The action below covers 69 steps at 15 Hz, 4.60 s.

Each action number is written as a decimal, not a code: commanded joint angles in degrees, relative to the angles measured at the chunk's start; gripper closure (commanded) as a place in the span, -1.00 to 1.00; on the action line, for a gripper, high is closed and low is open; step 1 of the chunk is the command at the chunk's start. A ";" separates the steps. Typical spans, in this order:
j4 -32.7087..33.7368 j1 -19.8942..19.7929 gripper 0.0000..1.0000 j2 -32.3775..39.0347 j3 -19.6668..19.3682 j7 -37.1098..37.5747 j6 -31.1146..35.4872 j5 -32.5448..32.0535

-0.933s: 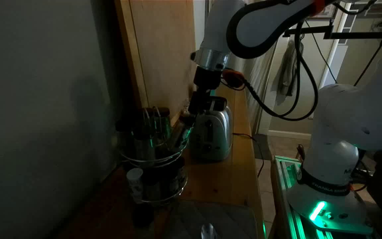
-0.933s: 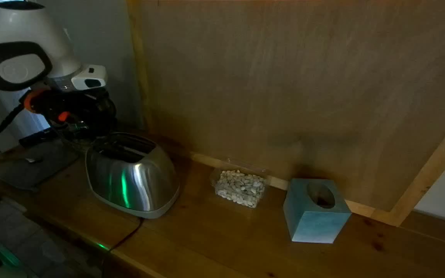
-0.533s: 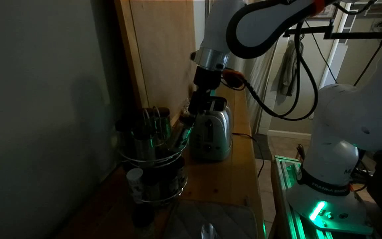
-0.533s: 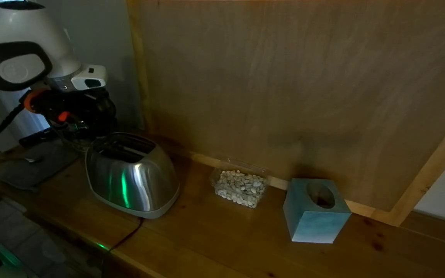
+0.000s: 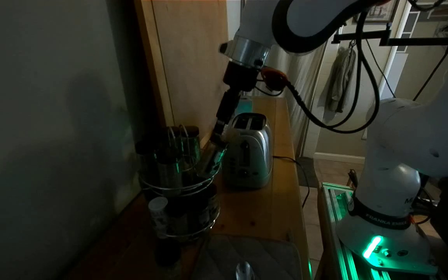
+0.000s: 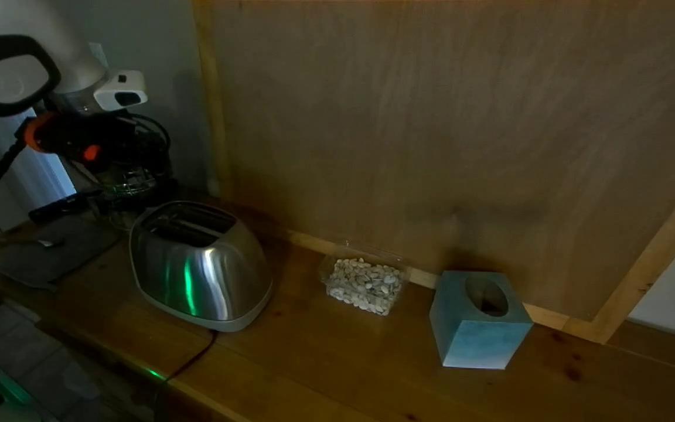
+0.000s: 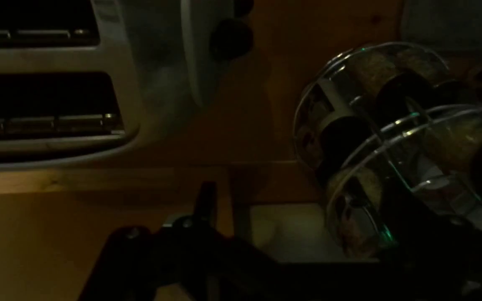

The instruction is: Straighten the tilted spice bottle on the rack

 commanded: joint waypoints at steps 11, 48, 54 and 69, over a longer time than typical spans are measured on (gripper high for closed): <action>4.45 10.38 -1.00 -7.76 -2.77 -14.96 -16.47 6.17; 0.56 12.88 -1.00 -0.42 0.75 -13.03 -2.57 8.74; 0.91 10.06 -1.00 1.05 3.46 -8.05 -4.64 6.90; 0.64 9.78 -1.00 3.98 2.92 -6.22 -2.49 10.82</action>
